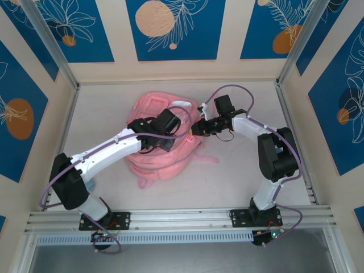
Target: Pack the student bag
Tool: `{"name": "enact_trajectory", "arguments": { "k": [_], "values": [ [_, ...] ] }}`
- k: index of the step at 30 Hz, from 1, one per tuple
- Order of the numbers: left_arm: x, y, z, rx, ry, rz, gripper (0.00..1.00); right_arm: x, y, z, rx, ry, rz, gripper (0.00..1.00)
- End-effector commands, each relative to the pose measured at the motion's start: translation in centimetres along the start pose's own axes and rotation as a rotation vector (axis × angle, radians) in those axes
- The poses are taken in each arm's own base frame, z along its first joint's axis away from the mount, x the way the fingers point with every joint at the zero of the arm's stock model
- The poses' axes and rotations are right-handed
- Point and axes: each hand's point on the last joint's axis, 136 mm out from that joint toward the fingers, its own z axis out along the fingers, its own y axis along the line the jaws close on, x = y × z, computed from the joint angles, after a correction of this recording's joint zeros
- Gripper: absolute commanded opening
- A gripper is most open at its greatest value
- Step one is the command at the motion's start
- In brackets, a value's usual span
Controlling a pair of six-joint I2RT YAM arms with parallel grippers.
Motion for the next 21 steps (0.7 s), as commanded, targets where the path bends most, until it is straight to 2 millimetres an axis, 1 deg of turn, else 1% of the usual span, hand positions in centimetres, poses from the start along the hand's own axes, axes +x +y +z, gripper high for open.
{"name": "enact_trajectory", "arguments": {
  "k": [1, 4, 7, 14, 21],
  "values": [
    [-2.3, -0.4, -2.0, 0.051, -0.111, -0.034, 0.00, -0.4, 0.3, -0.3, 0.040, -0.003, -0.048, 0.10],
    [-2.1, -0.6, -1.8, 0.059, -0.103, -0.022, 0.00, -0.8, -0.6, -1.1, 0.144, -0.029, -0.075, 0.06],
    [-1.9, -1.1, -1.8, 0.089, -0.099, 0.020, 0.00, -1.2, -0.8, -2.0, 0.210, -0.048, -0.116, 0.05],
    [-1.4, -2.2, -1.7, 0.149, -0.108, 0.105, 0.00, -1.7, -0.7, -3.0, 0.303, -0.054, -0.207, 0.06],
    [-1.4, -2.3, -1.4, 0.153, -0.116, 0.148, 0.00, -1.6, -0.2, -3.7, 0.367, -0.030, -0.276, 0.05]
  ]
}}
